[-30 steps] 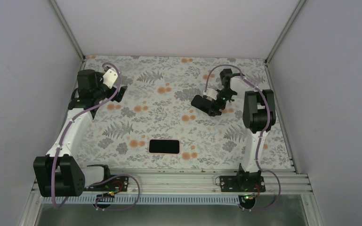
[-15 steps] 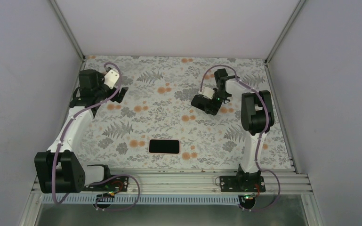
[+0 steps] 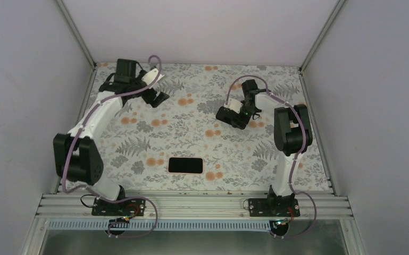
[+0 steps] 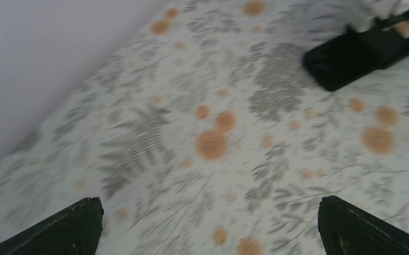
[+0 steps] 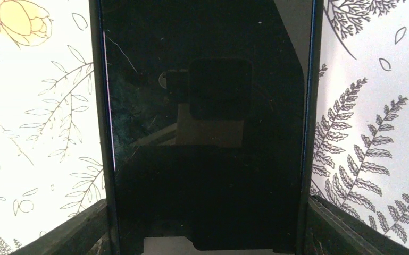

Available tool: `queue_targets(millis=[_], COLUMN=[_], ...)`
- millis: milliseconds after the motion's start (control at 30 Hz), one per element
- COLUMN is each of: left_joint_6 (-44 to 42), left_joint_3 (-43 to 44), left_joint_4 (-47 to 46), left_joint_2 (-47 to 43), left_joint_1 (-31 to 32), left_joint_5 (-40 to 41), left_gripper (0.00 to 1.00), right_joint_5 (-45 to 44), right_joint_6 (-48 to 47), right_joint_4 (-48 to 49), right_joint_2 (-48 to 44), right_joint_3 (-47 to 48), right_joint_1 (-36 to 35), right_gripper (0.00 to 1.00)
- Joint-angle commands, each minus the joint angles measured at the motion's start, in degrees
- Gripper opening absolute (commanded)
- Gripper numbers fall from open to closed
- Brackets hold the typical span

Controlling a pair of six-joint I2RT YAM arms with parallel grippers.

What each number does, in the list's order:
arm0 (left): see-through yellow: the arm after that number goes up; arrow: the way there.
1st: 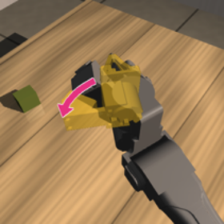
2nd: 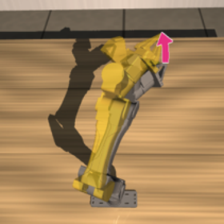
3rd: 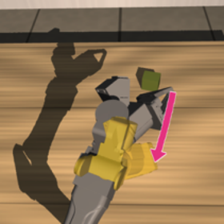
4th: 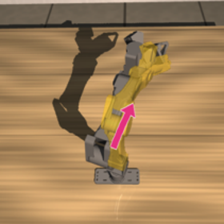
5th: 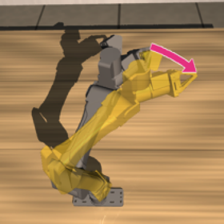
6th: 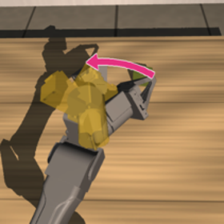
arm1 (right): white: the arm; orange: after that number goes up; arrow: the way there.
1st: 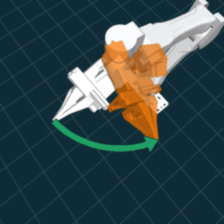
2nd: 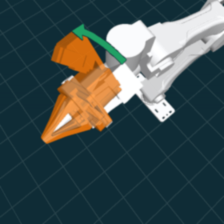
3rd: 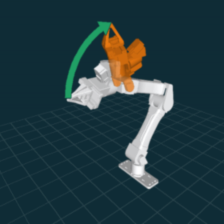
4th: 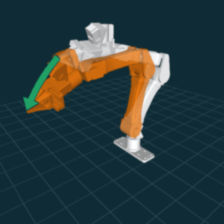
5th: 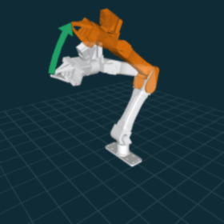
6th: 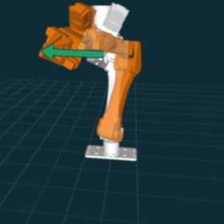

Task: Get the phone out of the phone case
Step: Pick up the phone at the center of the board.

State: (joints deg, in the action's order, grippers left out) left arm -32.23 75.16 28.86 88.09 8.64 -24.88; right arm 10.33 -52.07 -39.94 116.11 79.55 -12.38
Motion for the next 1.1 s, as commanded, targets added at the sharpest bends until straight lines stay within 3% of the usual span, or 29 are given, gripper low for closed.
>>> queue_targets(millis=[0, 300, 667, 1067], left_joint_6=[-3.0, -6.9, 0.0, 5.8], left_joint_3=[8.4, 32.9, 60.0, 61.5], left_joint_4=[12.4, 35.3, 44.5, 39.4], left_joint_2=[9.0, 33.4, 55.3, 59.0], left_joint_1=[2.2, 4.2, 8.4, 9.2], left_joint_5=[-11.8, -30.5, -33.8, -35.0], left_gripper=[1.0, 0.99, 0.95, 0.88], right_joint_5=[-4.5, 0.4, 4.5, 5.3], right_joint_6=[0.1, 1.5, 4.2, 6.9], right_joint_4=[2.2, 1.8, -1.4, -3.2], right_joint_2=[0.0, -6.9, -7.5, -4.5], right_joint_3=[-3.6, -3.3, 3.6, 12.4], right_joint_1=[-0.6, -1.9, -6.2, -11.4], right_gripper=[0.7, 0.71, 0.7, 0.7])
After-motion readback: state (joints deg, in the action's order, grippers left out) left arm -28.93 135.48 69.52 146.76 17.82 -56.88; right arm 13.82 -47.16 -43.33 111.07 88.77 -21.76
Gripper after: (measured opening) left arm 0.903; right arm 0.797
